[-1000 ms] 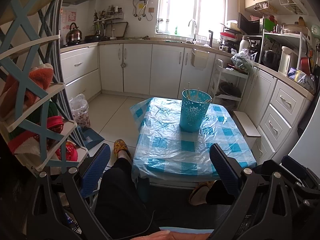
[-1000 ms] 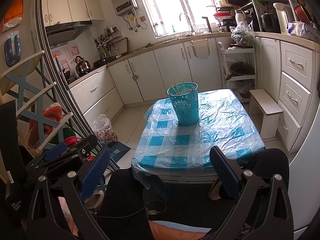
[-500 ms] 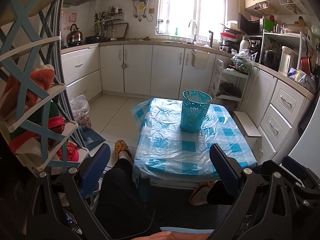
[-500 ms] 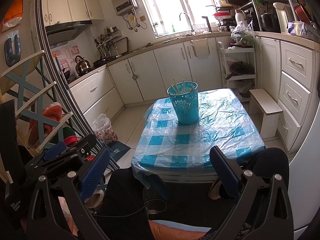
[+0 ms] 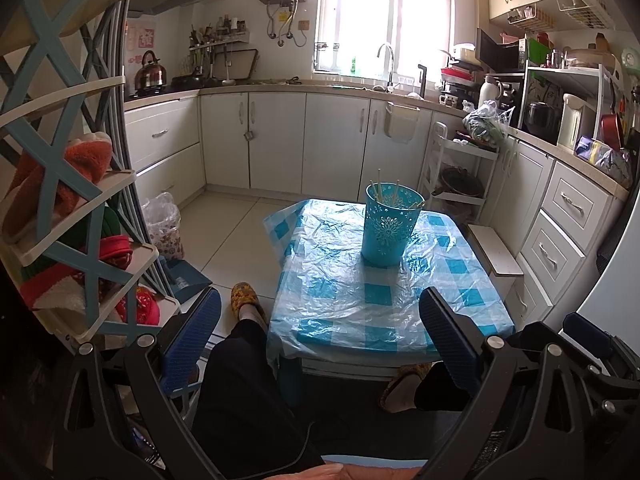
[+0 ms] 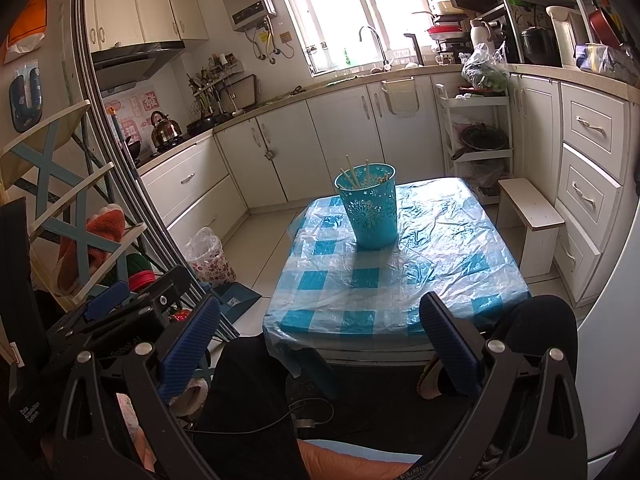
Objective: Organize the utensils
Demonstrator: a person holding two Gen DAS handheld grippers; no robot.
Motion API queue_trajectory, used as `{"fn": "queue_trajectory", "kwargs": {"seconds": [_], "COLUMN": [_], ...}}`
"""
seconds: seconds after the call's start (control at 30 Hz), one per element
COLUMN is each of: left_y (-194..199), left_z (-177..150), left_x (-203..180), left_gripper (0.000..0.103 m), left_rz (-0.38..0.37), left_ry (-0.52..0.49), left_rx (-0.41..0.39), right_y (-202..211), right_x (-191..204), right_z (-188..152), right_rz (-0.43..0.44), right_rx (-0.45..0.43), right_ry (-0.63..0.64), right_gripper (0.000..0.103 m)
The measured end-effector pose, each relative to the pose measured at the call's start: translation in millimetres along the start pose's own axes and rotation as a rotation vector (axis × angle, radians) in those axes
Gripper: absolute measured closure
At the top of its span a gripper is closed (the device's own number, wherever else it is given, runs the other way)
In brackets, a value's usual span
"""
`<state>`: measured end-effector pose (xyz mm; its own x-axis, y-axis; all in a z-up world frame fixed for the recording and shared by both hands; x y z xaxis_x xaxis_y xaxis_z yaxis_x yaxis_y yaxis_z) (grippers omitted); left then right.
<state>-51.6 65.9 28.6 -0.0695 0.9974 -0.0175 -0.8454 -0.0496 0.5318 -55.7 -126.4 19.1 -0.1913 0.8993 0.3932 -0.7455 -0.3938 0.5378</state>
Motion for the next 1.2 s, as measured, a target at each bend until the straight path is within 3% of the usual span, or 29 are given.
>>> {"fn": "queue_trajectory", "kwargs": {"seconds": [1.2], "left_y": [1.6], "left_z": [-1.3], "left_x": [-1.1], "left_gripper": [0.008], "left_rz": [0.003], "left_ry": [-0.002], "left_rx": [-0.004], "right_y": [1.1], "right_x": [3.2], "right_z": [-2.5], "right_rz": [-0.002], "right_rx": [0.002], "right_ry": [0.003], "right_gripper": [0.008]}}
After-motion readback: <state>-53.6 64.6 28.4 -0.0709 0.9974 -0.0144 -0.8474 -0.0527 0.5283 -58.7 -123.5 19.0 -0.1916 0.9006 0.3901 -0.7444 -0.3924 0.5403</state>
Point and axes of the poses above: each gripper's, at about its wrist camera, not at the fingertips, and y roughly against the way its jaws point, x to its left, z to its top, the point moved 8 cm from there along -y, roughly the way its jaws point, and after that the axes turned 7 degrees about z, right-handed, at the moved point
